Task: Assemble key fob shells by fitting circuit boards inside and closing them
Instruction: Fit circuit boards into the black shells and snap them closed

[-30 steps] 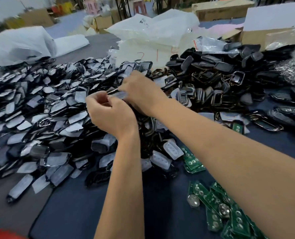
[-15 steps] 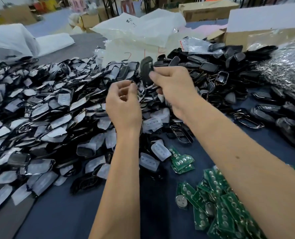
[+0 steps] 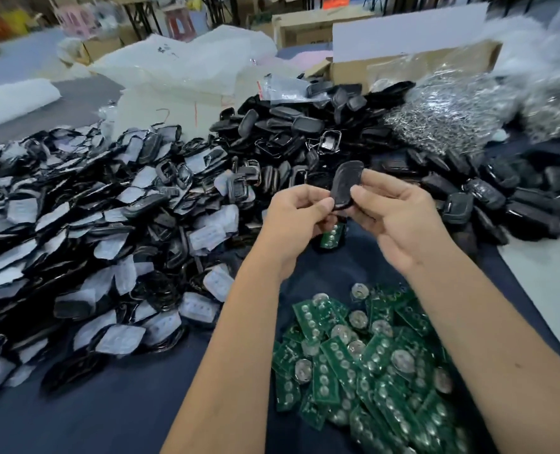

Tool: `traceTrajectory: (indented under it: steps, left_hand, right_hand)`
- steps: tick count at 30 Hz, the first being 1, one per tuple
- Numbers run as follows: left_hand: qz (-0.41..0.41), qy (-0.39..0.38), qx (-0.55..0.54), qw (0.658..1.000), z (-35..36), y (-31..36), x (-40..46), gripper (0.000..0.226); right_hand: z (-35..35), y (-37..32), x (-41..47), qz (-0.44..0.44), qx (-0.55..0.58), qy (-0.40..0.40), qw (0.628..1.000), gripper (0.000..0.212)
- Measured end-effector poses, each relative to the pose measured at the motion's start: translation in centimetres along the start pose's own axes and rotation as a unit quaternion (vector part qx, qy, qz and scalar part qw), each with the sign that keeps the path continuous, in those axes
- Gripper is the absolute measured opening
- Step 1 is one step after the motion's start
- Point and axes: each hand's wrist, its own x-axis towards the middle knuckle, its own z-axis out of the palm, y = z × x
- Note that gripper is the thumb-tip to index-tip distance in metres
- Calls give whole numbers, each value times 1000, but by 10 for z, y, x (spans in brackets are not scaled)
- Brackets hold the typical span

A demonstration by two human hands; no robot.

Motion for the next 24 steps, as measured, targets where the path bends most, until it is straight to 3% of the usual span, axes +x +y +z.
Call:
traceTrajectory:
  steps: [11, 14, 17, 20, 22, 24]
  left_hand:
    - [33, 21, -16, 999, 5, 0, -6, 22]
    - [112, 81, 121, 983, 7, -1, -5, 23]
    - [221, 100, 324, 914, 13, -2, -8, 17]
    - [276, 80, 373, 882, 18, -3, -9, 14]
    - [276, 67, 371, 884, 16, -1, -10, 10]
    - [254, 81, 370, 890, 10, 0, -10, 12]
  right_hand:
    - [0, 10, 6, -3, 29, 39, 999, 18]
    - [6, 15, 4, -38, -31, 67, 997, 15]
    - [11, 17, 2, -53, -54, 96, 993, 13]
    - [9, 18, 4, -53, -41, 129, 989, 13]
    - [4, 18, 8, -39, -30, 125, 991, 25]
    - [-1, 17, 10, -27, -10, 89, 996, 19]
